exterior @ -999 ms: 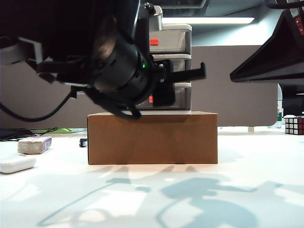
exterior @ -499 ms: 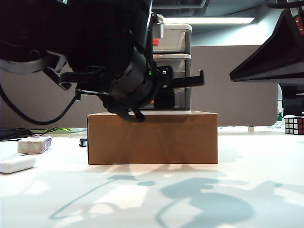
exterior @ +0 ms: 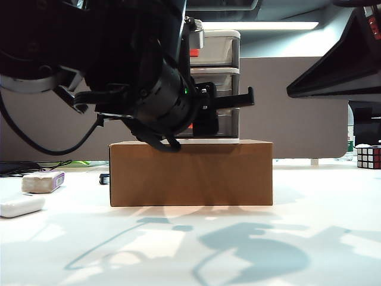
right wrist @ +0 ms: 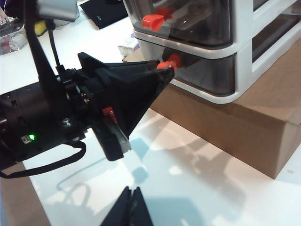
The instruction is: Open the third layer of the drawer on the table, pick up the earphone case on the table and put it in, and finally close the drawer.
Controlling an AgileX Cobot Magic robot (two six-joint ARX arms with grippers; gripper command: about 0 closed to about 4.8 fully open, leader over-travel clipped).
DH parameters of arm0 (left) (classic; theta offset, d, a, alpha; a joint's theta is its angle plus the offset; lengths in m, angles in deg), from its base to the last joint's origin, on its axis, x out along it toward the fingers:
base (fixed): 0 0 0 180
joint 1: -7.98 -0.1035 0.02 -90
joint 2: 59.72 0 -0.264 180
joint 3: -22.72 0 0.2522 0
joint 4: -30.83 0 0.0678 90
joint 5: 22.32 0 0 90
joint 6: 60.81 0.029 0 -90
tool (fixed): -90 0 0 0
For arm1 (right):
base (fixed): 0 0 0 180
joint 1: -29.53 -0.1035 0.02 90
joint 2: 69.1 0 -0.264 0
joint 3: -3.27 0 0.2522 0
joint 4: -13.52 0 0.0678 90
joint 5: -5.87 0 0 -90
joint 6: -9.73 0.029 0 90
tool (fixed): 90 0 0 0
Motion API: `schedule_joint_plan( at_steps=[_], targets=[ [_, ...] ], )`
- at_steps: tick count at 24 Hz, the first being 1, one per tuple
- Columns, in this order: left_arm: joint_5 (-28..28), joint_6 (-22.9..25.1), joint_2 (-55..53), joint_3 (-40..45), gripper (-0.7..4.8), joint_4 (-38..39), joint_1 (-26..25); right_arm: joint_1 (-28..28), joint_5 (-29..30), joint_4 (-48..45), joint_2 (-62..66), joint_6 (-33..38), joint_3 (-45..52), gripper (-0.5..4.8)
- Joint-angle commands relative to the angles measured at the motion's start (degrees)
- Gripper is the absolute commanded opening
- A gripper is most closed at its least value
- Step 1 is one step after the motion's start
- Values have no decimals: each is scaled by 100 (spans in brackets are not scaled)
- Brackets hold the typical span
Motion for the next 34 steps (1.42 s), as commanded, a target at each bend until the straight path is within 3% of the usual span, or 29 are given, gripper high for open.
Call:
schedule_joint_plan(
  at_steps=[1, 25, 32, 34],
  targets=[
    [-87, 0, -26, -42, 130, -77, -28, 0, 11, -103, -9, -17, -39, -5],
    [-516, -4, -61, -44, 128, -133, -229, 0, 11, -103, -9, -17, -39, -5],
    [-516, -2, -61, -44, 109, -133, -229, 0, 11, -103, -9, -17, -39, -5],
    [-516, -2, -61, -44, 74, -136, -227, 0, 11, -105, -9, -15, -39, -5]
  ],
)
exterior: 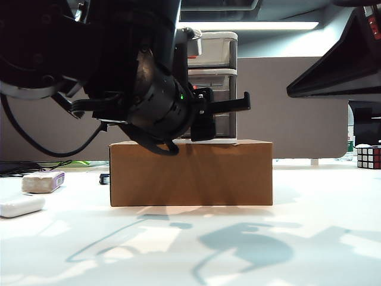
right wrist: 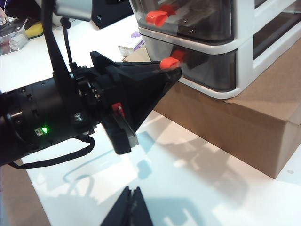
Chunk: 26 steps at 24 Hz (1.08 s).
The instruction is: Open the third layer of the drawer on the table, pick up the earphone case on the table and put it in, and finally close the drawer.
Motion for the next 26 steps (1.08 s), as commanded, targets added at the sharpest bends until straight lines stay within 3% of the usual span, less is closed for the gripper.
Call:
schedule_joint_plan(
  at_steps=[1, 5, 11, 26],
  targets=[
    [-22, 0, 13, -33, 43, -90, 13, 0, 11, -105, -11, -13, -39, -5],
    [-22, 0, 15, -33, -6, -90, 13, 0, 7, -260, -9, -9, -39, -5],
    [-22, -2, 15, -31, -6, -90, 15, 0, -98, -866, 267, 26, -155, -5],
    [42, -22, 15, -28, -6, -92, 17, 0, 330, -1342, 3460, -186, -2514, -5]
  ],
)
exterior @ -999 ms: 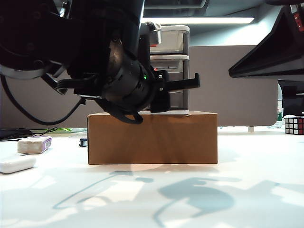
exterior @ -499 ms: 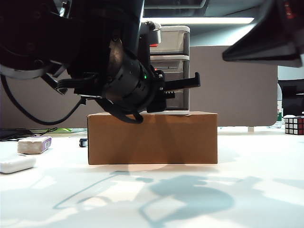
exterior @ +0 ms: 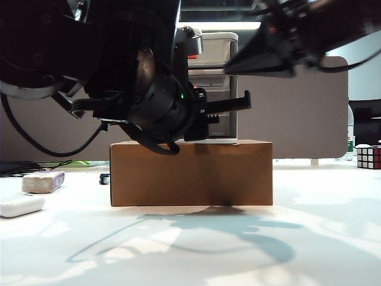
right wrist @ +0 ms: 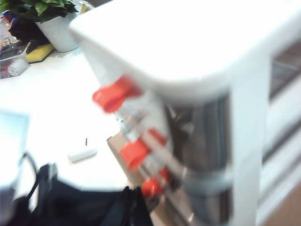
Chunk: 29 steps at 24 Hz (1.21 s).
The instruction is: Open the third layer of the drawer on the table, pick up the earphone case on the table and put it in, and finally close the drawer.
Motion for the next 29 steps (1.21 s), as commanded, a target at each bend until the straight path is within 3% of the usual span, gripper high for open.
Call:
schedule_joint_plan(
  at_steps=[1, 11, 18, 25, 29],
  targets=[
    [37, -13, 13, -26, -6, -70, 9, 0, 66, -63, 352, -15, -339, -5],
    [173, -109, 15, -22, -6, -46, 107, 0, -24, -160, 586, -127, -562, -5],
    [809, -138, 17, 160, -6, -52, 579, 2, -168, -197, 595, -129, -562, -5],
    [1088, -688, 96, 586, -6, -46, 990, 2, -170, -197, 595, -129, -562, -5],
    [1239, -730, 116, 699, -6, -48, 1220, 2, -170, -197, 595, -127, -562, -5]
  ],
)
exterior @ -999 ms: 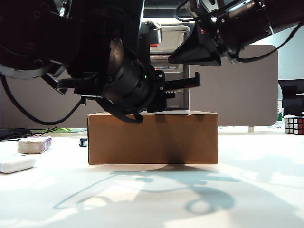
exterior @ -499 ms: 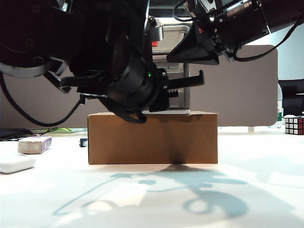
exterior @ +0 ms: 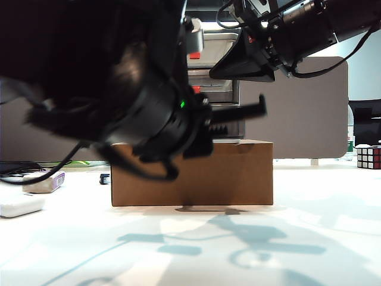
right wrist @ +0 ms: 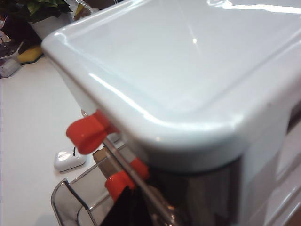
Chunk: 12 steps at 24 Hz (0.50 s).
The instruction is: Open the third layer of the drawer on the table, pick up the earphone case on the table and put it in, and finally close the drawer.
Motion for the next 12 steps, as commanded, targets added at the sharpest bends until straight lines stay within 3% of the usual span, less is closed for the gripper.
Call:
schedule_joint_plan(
  at_steps=[1, 6, 12],
  targets=[
    [96, -48, 42, 26, -6, 39, 149, 4, -87, -133, -13, -22, -42, -5],
    [407, 214, 632, 238, 57, 461, 490, 4, -39, -111, -13, -22, -37, -5],
    [546, 273, 2553, 951, 58, 1897, 573, 11, 22, -52, -20, -17, -37, -5]
  ],
)
